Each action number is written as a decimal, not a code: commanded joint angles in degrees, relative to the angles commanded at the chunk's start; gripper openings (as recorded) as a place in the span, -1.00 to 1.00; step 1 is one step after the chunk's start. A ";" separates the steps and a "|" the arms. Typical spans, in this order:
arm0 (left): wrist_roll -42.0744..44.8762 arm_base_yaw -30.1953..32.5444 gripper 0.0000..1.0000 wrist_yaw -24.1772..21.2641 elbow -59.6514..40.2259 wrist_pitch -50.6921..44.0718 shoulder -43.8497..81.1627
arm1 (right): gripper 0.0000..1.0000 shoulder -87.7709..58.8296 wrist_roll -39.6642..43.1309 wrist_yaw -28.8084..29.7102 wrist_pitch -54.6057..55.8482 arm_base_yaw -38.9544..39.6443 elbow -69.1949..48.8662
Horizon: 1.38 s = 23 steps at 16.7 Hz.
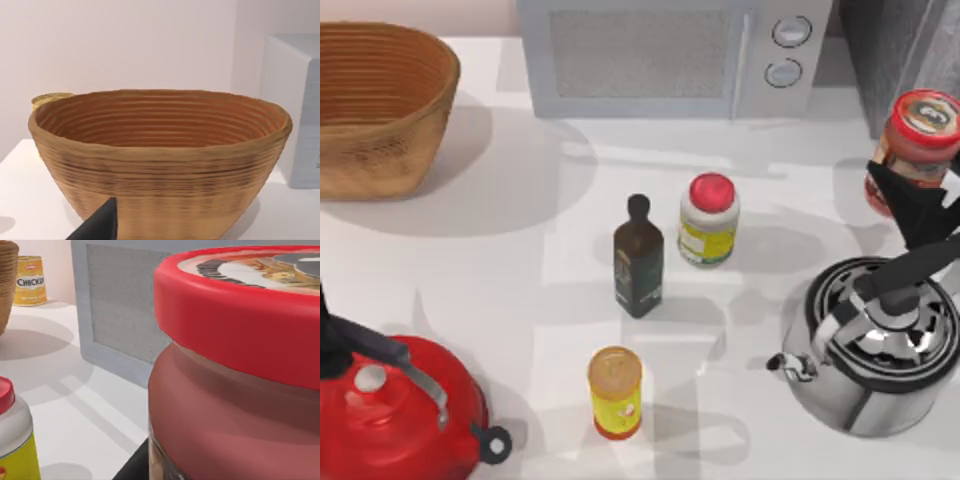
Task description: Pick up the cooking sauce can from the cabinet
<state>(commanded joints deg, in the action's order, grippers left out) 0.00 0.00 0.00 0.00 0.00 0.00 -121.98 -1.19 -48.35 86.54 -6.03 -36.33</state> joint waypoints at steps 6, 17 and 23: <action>0.00 0.00 1.00 0.00 0.00 0.00 0.00 | -1.00 3.91 -3.81 1.20 0.83 0.77 -4.25; 0.00 0.00 1.00 0.00 0.00 0.00 0.00 | -1.00 -1.97 -5.17 7.01 0.41 5.79 -13.20; 0.00 0.00 1.00 0.00 0.00 0.00 0.00 | -1.00 -9.89 0.27 7.48 -1.44 7.36 -11.03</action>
<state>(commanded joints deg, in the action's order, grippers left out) 0.00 0.00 0.00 0.00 0.00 0.00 -131.87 -0.91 -40.87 85.11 1.33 -47.37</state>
